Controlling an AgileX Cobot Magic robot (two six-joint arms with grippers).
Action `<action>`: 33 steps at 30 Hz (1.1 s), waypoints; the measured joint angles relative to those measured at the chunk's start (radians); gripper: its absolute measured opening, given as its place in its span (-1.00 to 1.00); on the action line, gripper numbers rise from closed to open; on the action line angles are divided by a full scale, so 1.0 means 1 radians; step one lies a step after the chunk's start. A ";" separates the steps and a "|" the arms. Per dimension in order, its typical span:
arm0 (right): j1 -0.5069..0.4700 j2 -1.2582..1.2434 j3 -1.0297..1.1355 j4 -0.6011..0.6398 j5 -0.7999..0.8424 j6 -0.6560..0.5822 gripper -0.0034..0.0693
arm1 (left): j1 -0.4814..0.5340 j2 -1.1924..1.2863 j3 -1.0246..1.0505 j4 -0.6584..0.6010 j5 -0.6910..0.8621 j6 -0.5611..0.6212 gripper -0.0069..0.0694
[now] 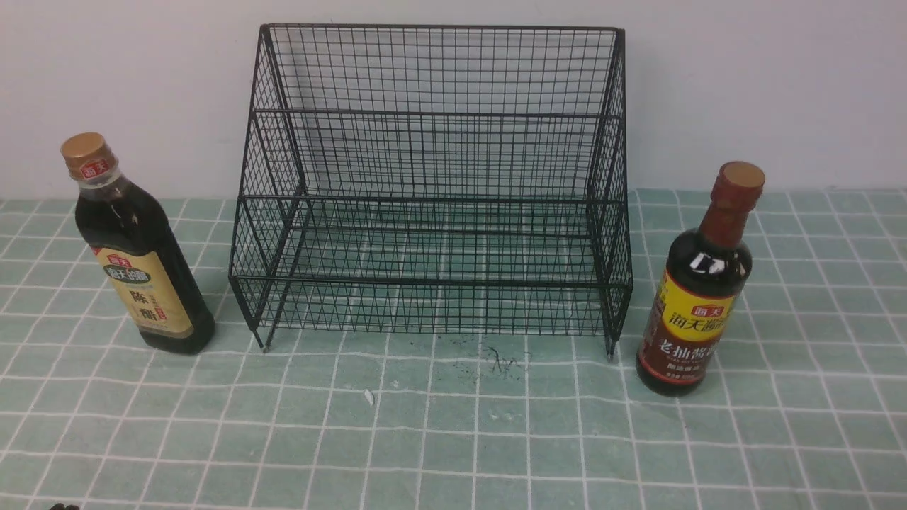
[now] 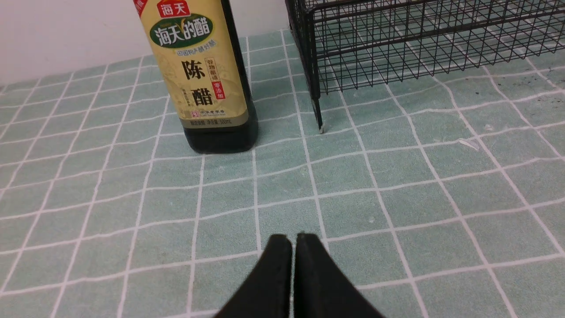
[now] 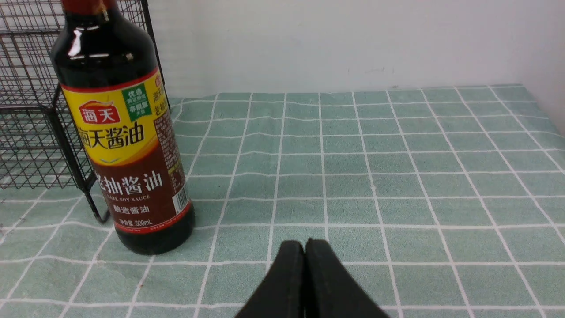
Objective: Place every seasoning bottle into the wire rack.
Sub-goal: Use the right arm to grab the condiment bottle closest to it
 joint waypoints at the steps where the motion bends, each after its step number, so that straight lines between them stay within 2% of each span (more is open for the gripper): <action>1: 0.000 0.000 0.000 0.000 0.000 0.000 -0.94 | 0.000 0.000 0.000 0.000 0.000 0.000 -0.83; 21: 0.001 0.000 0.000 0.007 -0.015 0.003 -0.94 | 0.000 0.000 0.000 0.000 0.000 0.000 -0.83; 24: 0.001 0.000 0.005 0.076 -0.086 0.029 -0.94 | 0.000 0.000 0.000 0.000 0.000 0.000 -0.83; 28: 0.001 0.000 0.005 0.283 -0.328 0.121 -0.94 | 0.000 0.000 0.000 0.000 0.000 0.000 -0.83; 33: 0.001 0.000 0.005 0.382 -0.482 0.124 -0.94 | 0.000 0.000 0.000 0.000 0.000 0.000 -0.83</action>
